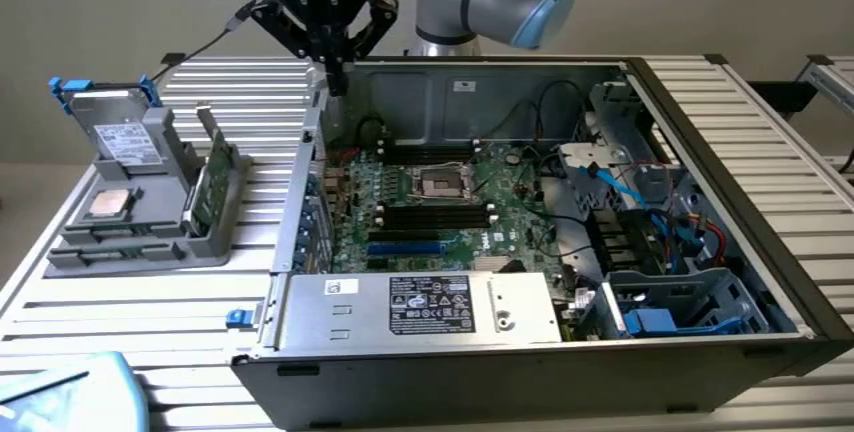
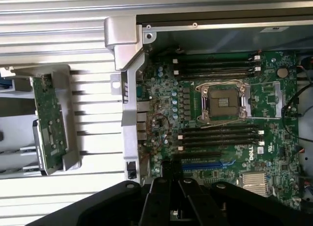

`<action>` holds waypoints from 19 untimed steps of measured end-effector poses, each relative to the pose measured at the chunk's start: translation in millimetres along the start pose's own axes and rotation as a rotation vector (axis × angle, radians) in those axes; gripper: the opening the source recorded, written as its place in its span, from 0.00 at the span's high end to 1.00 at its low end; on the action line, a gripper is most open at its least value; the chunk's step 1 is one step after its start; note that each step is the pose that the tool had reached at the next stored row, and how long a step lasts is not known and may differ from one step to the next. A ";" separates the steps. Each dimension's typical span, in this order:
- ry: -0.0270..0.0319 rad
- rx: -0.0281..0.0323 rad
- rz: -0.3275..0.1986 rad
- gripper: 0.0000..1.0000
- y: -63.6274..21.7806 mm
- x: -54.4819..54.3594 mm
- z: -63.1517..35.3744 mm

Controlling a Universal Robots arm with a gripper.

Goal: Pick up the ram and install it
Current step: 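Reach for the ram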

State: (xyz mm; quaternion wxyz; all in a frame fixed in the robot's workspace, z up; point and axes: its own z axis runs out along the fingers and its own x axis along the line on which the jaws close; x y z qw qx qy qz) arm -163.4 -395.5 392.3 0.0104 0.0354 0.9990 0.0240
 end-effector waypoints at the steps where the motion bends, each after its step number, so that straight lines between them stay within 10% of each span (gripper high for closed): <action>1: 0.0001 0.0001 0.000 0.89 -0.1 4.7 -0.1; 13: 0.0219 0.0016 0.000 0.89 -2.9 56.9 4.7; 19: 0.0233 0.0017 0.000 0.89 -4.9 84.2 10.9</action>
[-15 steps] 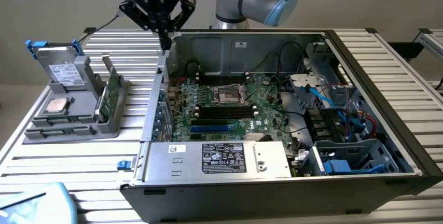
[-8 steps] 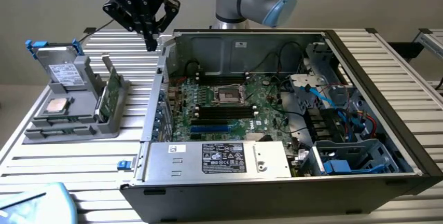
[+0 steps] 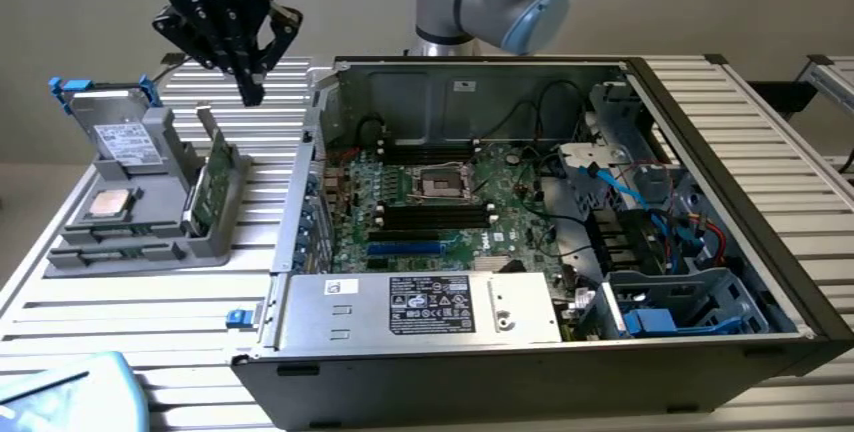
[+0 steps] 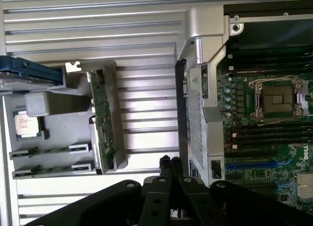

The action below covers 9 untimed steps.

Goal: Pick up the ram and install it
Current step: 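Reach for the ram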

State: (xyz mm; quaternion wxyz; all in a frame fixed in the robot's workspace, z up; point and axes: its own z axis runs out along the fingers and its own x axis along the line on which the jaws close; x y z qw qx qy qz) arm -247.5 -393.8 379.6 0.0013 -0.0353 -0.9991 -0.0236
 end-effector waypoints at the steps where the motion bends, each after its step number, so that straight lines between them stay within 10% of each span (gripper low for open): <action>1: 0.0002 0.0000 0.000 0.89 -0.4 4.6 1.2; 9: 0.0070 0.0005 0.000 0.89 -3.2 41.0 6.9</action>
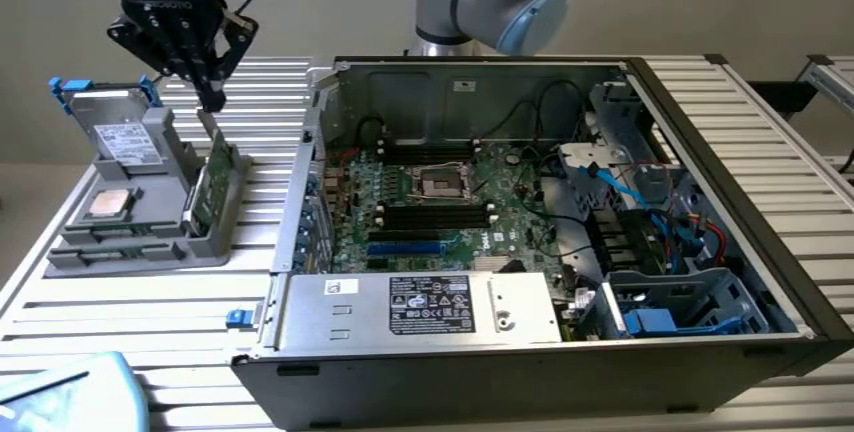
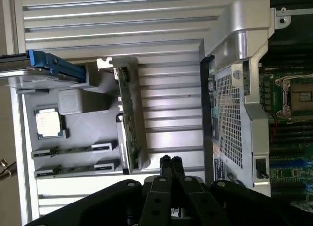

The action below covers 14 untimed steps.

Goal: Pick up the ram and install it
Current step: 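Reach for the ram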

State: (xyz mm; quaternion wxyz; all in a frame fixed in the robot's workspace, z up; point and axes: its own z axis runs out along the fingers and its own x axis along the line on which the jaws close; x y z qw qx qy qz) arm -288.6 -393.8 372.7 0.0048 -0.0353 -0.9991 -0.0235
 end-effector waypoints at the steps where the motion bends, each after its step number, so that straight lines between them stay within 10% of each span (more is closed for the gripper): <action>1: 0.0009 0.0001 0.000 0.89 -0.3 4.5 0.5; 14: 0.0041 0.0003 0.000 0.89 -5.1 63.3 12.4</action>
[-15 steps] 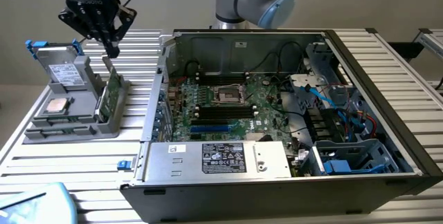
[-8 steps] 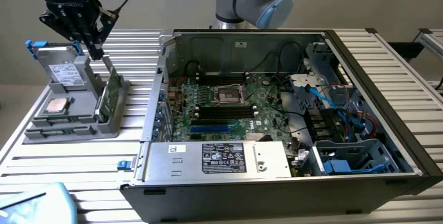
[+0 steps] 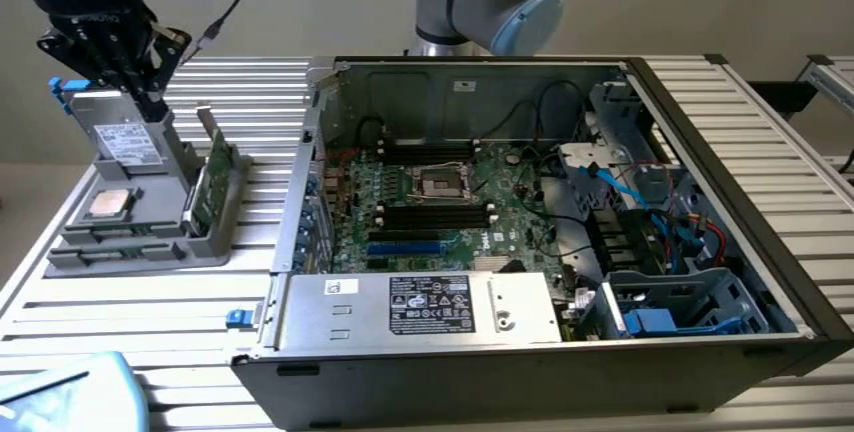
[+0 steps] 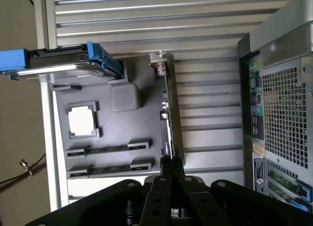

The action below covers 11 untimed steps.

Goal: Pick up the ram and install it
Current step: 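Reach for the ram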

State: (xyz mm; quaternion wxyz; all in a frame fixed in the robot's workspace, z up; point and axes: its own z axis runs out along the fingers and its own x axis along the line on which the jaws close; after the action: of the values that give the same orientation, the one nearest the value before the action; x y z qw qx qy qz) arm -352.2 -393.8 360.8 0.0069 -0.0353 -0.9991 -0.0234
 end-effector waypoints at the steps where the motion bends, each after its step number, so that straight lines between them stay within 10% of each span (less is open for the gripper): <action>1: 0.0001 0.0000 0.000 0.89 -0.4 4.6 1.1; 11: 0.0002 0.0001 -0.001 0.89 -8.7 48.9 9.8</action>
State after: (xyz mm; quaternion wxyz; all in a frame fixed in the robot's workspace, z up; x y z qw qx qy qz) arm -401.7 -398.5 351.4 0.0069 -0.0350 -0.9991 -0.0234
